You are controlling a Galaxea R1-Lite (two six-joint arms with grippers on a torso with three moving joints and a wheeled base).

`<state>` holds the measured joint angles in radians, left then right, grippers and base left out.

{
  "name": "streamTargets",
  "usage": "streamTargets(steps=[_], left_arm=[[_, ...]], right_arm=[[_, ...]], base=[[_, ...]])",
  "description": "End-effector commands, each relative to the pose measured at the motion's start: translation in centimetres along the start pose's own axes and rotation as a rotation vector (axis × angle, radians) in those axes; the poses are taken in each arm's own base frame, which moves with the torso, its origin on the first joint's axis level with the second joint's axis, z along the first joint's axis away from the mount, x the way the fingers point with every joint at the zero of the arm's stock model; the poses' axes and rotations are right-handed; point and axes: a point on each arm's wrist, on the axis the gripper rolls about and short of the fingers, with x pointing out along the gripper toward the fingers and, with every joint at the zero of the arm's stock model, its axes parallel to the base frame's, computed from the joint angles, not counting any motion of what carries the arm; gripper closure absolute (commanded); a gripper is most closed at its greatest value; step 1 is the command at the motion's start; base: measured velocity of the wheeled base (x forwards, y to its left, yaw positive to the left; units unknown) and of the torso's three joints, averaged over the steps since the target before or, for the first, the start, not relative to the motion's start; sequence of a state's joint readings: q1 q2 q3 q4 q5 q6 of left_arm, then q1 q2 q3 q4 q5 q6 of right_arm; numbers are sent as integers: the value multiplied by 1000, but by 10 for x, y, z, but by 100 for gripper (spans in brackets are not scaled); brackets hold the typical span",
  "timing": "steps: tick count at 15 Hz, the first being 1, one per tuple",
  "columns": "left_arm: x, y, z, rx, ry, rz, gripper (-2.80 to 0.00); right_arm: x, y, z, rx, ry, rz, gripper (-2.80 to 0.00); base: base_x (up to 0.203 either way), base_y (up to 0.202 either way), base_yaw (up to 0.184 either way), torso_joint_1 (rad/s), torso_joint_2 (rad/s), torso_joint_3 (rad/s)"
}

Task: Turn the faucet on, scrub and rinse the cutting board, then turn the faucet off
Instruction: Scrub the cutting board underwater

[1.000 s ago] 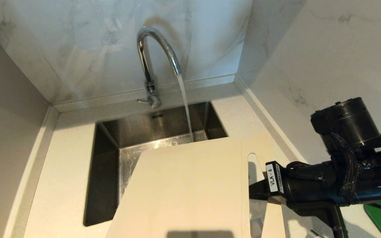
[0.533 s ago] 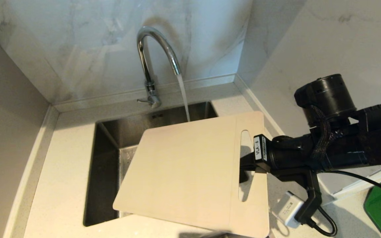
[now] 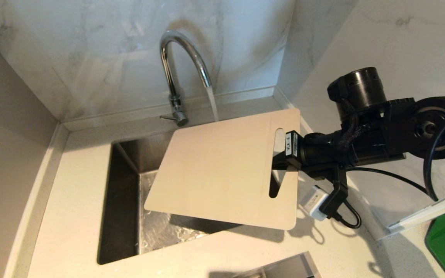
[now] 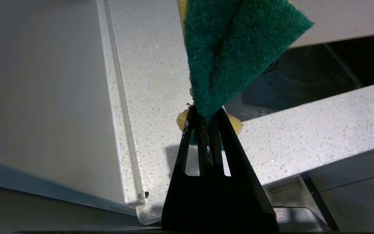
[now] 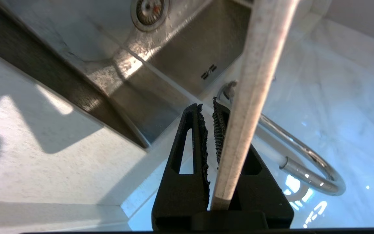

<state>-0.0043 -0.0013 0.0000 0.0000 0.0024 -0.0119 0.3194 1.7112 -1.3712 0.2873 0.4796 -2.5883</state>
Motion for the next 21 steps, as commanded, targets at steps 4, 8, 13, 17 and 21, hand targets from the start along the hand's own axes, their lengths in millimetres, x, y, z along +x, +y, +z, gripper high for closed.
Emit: streamTargets(steps=[4, 8, 13, 17, 21], left_arm=[[0, 0, 0, -2, 1, 0, 0], [0, 0, 0, -2, 1, 0, 0], [0, 0, 0, -5, 1, 0, 0], [0, 0, 0, -5, 1, 0, 0], [0, 0, 0, -5, 1, 0, 0]], right_arm=[[26, 13, -5, -31, -48, 28, 0], [40, 21, -11, -78, -58, 45, 0], [58, 26, -25, -123, -46, 46, 0], [71, 32, -32, -129, -46, 48, 0], [79, 30, -44, -144, -20, 35, 0]], base=[[0, 0, 0, 0, 0, 0], [0, 0, 0, 0, 0, 0], [0, 0, 0, 0, 0, 0], [0, 0, 0, 0, 0, 0], [0, 0, 0, 0, 0, 0]])
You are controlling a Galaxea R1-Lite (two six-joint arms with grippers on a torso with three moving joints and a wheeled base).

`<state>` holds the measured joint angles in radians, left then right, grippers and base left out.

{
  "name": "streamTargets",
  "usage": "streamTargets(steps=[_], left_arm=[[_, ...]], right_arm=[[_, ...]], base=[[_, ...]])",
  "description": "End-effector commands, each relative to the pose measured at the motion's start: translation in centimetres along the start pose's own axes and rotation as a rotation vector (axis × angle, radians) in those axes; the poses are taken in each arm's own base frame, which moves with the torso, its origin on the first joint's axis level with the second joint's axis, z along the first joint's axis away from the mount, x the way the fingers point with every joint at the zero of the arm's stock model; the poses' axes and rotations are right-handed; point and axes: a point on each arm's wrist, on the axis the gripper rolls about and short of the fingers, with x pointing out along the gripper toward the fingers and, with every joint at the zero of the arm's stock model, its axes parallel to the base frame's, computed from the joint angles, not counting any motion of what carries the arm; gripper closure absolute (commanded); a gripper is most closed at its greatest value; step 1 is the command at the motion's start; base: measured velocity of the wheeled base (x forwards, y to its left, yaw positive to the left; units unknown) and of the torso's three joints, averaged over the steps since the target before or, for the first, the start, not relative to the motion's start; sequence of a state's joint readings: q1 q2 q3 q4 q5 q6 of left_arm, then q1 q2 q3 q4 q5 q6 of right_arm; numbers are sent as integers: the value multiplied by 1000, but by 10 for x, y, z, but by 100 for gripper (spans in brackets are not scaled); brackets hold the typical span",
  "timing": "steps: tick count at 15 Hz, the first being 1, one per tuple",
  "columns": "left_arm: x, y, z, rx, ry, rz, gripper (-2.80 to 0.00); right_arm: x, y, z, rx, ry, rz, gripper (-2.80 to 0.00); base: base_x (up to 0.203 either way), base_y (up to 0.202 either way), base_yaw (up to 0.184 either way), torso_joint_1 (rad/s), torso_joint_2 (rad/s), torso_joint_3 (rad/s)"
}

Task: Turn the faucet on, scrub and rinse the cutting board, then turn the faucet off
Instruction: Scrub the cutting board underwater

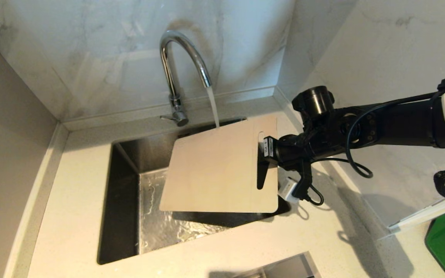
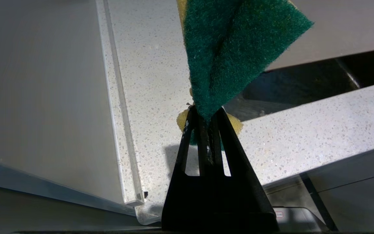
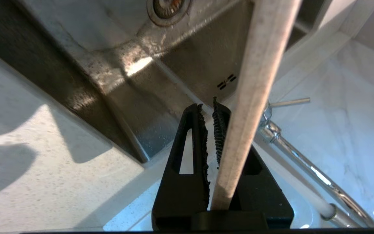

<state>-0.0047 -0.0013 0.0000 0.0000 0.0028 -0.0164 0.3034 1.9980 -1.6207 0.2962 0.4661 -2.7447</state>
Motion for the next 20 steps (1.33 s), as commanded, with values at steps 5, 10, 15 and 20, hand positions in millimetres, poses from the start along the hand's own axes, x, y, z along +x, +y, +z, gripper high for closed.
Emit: streamTargets(steps=[5, 10, 15, 20], left_arm=[[0, 0, 0, 0, 1, 0, 0], [0, 0, 0, 0, 1, 0, 0], [0, 0, 0, 0, 1, 0, 0], [0, 0, 0, 0, 1, 0, 0]], right_arm=[[14, -1, -14, -34, 25, -20, 0], [37, -9, -13, -56, 3, -48, 0], [56, -11, -14, -68, -10, -62, 0], [70, -17, -21, -78, 10, -85, 0]], base=[[0, 0, 0, 0, 0, 0], [0, 0, 0, 0, 0, 0], [0, 0, 0, 0, 0, 0], [0, 0, 0, 0, 0, 0]])
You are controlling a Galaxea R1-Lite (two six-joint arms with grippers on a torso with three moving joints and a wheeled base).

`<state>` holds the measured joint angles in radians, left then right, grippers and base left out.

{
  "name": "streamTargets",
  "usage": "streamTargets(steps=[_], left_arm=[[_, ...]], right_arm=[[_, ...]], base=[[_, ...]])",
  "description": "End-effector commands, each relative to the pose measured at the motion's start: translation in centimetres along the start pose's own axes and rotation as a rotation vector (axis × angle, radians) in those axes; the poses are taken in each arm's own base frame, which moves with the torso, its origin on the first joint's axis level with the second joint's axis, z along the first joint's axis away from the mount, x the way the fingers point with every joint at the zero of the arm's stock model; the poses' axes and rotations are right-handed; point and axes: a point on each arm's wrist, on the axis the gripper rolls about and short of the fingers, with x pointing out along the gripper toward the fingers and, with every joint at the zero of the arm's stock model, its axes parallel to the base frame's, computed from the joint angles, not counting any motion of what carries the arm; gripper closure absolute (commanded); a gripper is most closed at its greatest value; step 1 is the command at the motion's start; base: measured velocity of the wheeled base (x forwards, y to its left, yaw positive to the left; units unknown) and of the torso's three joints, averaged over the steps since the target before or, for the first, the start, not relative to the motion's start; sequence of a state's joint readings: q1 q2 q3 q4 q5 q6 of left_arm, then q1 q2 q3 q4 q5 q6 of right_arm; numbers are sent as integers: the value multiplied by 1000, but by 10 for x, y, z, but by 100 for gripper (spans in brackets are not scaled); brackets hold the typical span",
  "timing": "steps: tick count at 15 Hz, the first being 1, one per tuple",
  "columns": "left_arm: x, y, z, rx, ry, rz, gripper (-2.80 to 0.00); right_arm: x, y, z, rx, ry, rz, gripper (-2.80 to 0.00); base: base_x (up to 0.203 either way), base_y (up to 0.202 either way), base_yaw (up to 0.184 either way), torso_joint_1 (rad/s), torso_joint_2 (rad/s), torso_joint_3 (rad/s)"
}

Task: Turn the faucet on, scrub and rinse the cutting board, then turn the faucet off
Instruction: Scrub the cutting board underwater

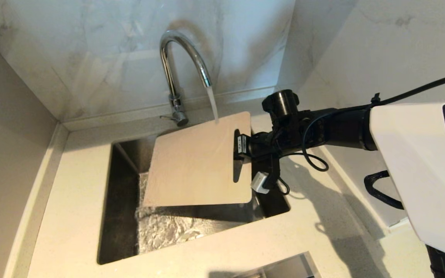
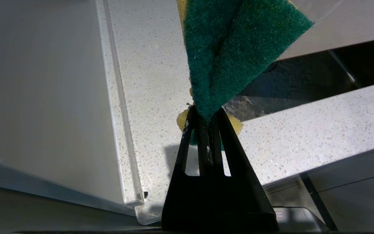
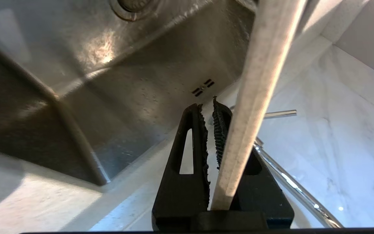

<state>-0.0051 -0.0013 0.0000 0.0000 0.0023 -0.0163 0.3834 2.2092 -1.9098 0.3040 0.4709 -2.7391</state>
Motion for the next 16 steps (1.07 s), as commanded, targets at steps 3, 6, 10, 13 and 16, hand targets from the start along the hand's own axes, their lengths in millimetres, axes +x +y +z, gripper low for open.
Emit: streamTargets(steps=[3, 6, 10, 13, 16], left_arm=[[0, 0, 0, -1, 1, 1, 0], [0, 0, 0, -1, 1, 1, 0], [0, 0, 0, -1, 1, 1, 0], [0, 0, 0, 0, 1, 0, 0], [0, 0, 0, 3, 1, 0, 0]], right_arm=[[15, 3, -3, 10, 5, -12, 0], [19, 3, -1, 11, -2, -13, 0], [10, -1, 1, 18, -17, -7, 0], [0, -2, 14, 40, -72, 15, 0], [-23, -9, 29, 54, -105, 26, 0]], base=[[0, 0, 0, 0, 0, 0], [0, 0, 0, 0, 0, 0], [0, 0, 0, 0, 0, 0], [0, 0, 0, 0, 0, 0], [0, 0, 0, 0, 0, 0]])
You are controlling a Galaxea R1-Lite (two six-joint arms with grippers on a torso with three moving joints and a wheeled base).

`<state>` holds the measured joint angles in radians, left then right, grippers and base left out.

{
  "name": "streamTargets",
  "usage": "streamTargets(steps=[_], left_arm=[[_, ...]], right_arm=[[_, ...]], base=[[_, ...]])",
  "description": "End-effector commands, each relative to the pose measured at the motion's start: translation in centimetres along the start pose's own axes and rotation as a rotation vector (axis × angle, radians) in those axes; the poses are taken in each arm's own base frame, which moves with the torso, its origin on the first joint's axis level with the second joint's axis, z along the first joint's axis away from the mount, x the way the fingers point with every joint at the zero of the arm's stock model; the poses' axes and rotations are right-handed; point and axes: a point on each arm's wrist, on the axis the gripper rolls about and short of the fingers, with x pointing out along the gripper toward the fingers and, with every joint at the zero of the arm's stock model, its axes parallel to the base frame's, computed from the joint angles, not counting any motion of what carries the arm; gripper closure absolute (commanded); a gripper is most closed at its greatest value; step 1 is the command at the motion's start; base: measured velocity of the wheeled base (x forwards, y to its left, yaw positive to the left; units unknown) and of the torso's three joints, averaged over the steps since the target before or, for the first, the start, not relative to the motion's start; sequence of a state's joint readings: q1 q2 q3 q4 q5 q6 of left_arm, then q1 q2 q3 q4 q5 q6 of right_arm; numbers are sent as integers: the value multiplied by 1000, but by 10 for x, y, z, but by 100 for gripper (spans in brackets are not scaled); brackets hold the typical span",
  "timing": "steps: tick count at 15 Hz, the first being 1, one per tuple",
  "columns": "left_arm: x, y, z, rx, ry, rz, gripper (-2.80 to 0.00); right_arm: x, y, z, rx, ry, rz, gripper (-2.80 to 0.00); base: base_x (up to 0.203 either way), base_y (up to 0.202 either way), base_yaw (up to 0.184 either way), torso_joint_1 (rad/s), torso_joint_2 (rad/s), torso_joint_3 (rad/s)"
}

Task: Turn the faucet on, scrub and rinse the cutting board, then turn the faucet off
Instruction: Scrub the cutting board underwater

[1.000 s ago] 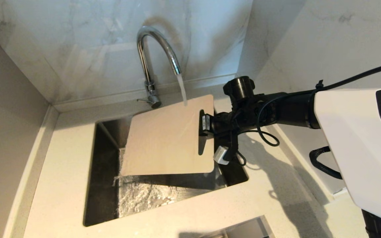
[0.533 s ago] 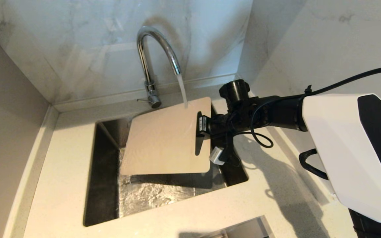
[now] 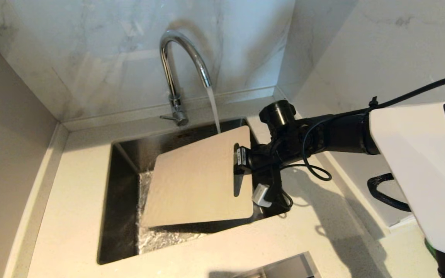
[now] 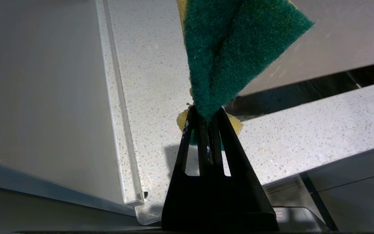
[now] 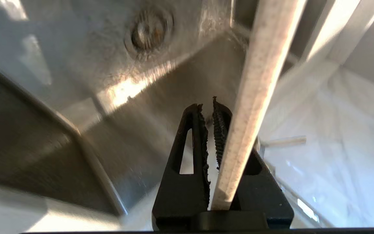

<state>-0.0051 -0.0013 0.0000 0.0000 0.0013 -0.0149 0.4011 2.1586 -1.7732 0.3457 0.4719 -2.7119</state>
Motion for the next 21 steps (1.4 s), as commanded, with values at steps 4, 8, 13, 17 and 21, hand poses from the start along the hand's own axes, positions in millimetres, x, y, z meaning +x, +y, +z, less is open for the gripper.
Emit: streamTargets(steps=[4, 8, 13, 17, 21], left_arm=[[0, 0, 0, 3, 1, -1, 0], [0, 0, 0, 3, 1, -1, 0], [0, 0, -1, 3, 4, -1, 0], [-1, 0, 0, 28, 11, 1, 0], [-6, -1, 68, 17, -44, -13, 0]], right_arm=[[-41, -14, 20, -18, 0, -6, 0], [-60, -15, 40, -18, 5, -7, 0], [-74, -7, 64, -23, 37, -13, 0], [-79, 2, 85, 4, 102, -41, 0], [-84, -1, 88, 3, 124, -58, 0]], base=[[0, 0, 0, 0, 0, 0], [0, 0, 0, 0, 0, 0], [0, 0, 0, 0, 0, 0], [0, 0, 0, 0, 0, 0], [0, 0, 0, 0, 0, 0]])
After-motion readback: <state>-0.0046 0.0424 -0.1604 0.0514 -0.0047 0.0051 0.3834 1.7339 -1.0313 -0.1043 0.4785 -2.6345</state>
